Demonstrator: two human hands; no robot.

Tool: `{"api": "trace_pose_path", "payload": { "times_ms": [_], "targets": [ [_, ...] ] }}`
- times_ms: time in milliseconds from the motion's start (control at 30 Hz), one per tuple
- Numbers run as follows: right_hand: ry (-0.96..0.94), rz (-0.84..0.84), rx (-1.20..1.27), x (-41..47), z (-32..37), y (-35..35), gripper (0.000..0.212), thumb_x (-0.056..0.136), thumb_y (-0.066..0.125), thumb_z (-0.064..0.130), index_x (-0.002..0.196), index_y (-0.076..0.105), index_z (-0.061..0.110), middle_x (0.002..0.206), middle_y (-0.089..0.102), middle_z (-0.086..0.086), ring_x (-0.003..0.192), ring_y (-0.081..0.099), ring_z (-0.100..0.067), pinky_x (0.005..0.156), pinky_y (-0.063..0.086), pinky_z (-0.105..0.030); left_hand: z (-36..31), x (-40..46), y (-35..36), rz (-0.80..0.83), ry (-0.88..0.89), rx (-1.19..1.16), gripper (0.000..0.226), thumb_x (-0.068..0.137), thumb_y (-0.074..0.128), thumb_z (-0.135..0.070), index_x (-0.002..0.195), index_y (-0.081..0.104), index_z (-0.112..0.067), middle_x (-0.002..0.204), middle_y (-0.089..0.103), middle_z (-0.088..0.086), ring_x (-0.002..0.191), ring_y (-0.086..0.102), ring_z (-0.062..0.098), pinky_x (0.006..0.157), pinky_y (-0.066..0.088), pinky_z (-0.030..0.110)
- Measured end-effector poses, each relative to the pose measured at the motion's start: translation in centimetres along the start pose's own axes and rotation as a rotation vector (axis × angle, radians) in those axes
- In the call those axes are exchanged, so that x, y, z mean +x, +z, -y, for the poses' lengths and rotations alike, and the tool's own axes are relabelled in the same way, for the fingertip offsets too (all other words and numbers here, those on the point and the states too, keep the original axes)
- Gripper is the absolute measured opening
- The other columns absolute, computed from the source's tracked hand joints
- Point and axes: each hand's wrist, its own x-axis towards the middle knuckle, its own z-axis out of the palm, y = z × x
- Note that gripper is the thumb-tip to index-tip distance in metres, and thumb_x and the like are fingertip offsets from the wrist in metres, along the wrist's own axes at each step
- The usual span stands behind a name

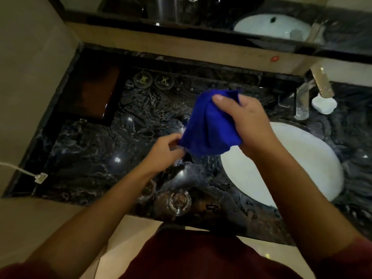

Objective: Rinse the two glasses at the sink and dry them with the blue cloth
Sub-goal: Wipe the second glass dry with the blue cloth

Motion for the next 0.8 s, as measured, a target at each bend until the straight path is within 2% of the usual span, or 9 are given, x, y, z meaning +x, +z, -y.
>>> {"api": "trace_pose_path", "payload": {
  "times_ms": [133, 267, 367, 433, 467, 567, 633, 733, 800],
  "targets": [
    [0.125, -0.137, 0.113, 0.8, -1.2, -1.3, 0.024, 0.087, 0.071, 0.029, 0.067, 0.081, 0.024, 0.071, 0.076, 0.001, 0.064, 0.071, -0.01, 0.058, 0.056, -0.023, 2.2, 1.8, -3.4, -0.027, -0.143, -0.163, 0.026, 0.07, 0.057, -0.011, 0.069, 0.073, -0.031, 0.065, 0.065, -0.011, 0.063, 0.059, 0.005, 0.06, 0.047, 0.022],
    [0.371, -0.198, -0.166, 0.9, -7.0, -4.1, 0.034, 0.087, 0.077, 0.051, 0.082, 0.084, 0.018, 0.08, 0.079, -0.015, 0.066, 0.073, -0.022, 0.061, 0.052, -0.035, 4.1, 3.1, -7.7, -0.05, -0.264, -0.29, 0.022, 0.065, 0.053, -0.011, 0.064, 0.073, -0.021, 0.061, 0.062, -0.007, 0.058, 0.057, 0.003, 0.053, 0.043, 0.017],
    [0.633, -0.008, -0.253, -0.2, -13.1, -4.5, 0.063, 0.074, 0.086, 0.055, 0.108, 0.077, 0.003, 0.086, 0.08, -0.018, 0.07, 0.073, -0.028, 0.064, 0.056, -0.039, 6.3, 4.0, -9.7, 0.041, -0.331, 0.049, 0.017, 0.074, 0.057, -0.021, 0.07, 0.073, -0.02, 0.065, 0.067, -0.007, 0.065, 0.06, 0.007, 0.059, 0.044, 0.022],
    [0.733, 0.043, -0.306, -0.1, -16.6, -4.1, 0.051, 0.079, 0.087, 0.04, 0.112, 0.074, 0.004, 0.094, 0.08, -0.018, 0.082, 0.078, -0.034, 0.078, 0.063, -0.05, 8.1, 4.9, -10.0, 0.116, -0.326, 0.377, 0.019, 0.09, 0.06, -0.021, 0.073, 0.069, -0.021, 0.074, 0.068, -0.003, 0.072, 0.06, 0.014, 0.064, 0.042, 0.031],
    [0.748, 0.032, -0.387, 0.2, -18.1, -3.9, 0.042, 0.085, 0.084, 0.037, 0.11, 0.074, 0.005, 0.096, 0.079, -0.019, 0.081, 0.078, -0.035, 0.076, 0.065, -0.051, 9.0, 5.2, -10.0, 0.145, -0.315, 0.526, 0.022, 0.095, 0.06, -0.019, 0.075, 0.067, -0.023, 0.08, 0.069, 0.001, 0.074, 0.06, 0.015, 0.066, 0.043, 0.033],
    [0.623, -0.055, -0.904, 0.8, -21.3, -3.6, 0.039, 0.098, 0.066, 0.046, 0.097, 0.073, 0.008, 0.094, 0.075, -0.019, 0.072, 0.066, -0.029, 0.064, 0.055, -0.041, 10.6, 5.2, -9.7, 0.153, -0.249, 0.838, 0.006, 0.096, 0.063, -0.024, 0.098, 0.066, -0.02, 0.099, 0.071, 0.007, 0.081, 0.062, 0.02, 0.07, 0.048, 0.036],
    [0.476, -0.176, -1.194, 0.2, -21.8, -3.5, 0.039, 0.097, 0.06, 0.051, 0.101, 0.068, 0.013, 0.095, 0.075, -0.015, 0.076, 0.062, -0.03, 0.066, 0.043, -0.035, 11.1, 4.7, -9.8, 0.103, -0.178, 0.968, 0.023, 0.095, 0.065, -0.028, 0.116, 0.061, -0.019, 0.102, 0.069, 0.006, 0.087, 0.063, 0.025, 0.068, 0.046, 0.036],
    [0.352, -0.34, -1.228, -1.3, -21.1, -2.9, 0.053, 0.095, 0.063, 0.049, 0.134, 0.055, 0.014, 0.129, 0.066, -0.015, 0.113, 0.063, -0.037, 0.084, 0.052, -0.046, 11.1, 2.9, -10.4, -0.035, 0.002, 1.019, 0.04, 0.094, 0.069, -0.03, 0.129, 0.058, -0.015, 0.118, 0.065, 0.01, 0.112, 0.059, 0.032, 0.086, 0.051, 0.044],
    [0.153, -0.31, -1.138, -2.8, -20.1, -2.2, 0.065, 0.094, 0.068, 0.043, 0.146, 0.048, 0.011, 0.147, 0.054, -0.015, 0.13, 0.053, -0.035, 0.102, 0.049, -0.051, 10.8, 0.8, -10.9, -0.106, 0.109, 0.91, 0.046, 0.094, 0.068, -0.037, 0.132, 0.058, -0.013, 0.125, 0.063, 0.011, 0.117, 0.056, 0.031, 0.098, 0.047, 0.044]
  ]
}}
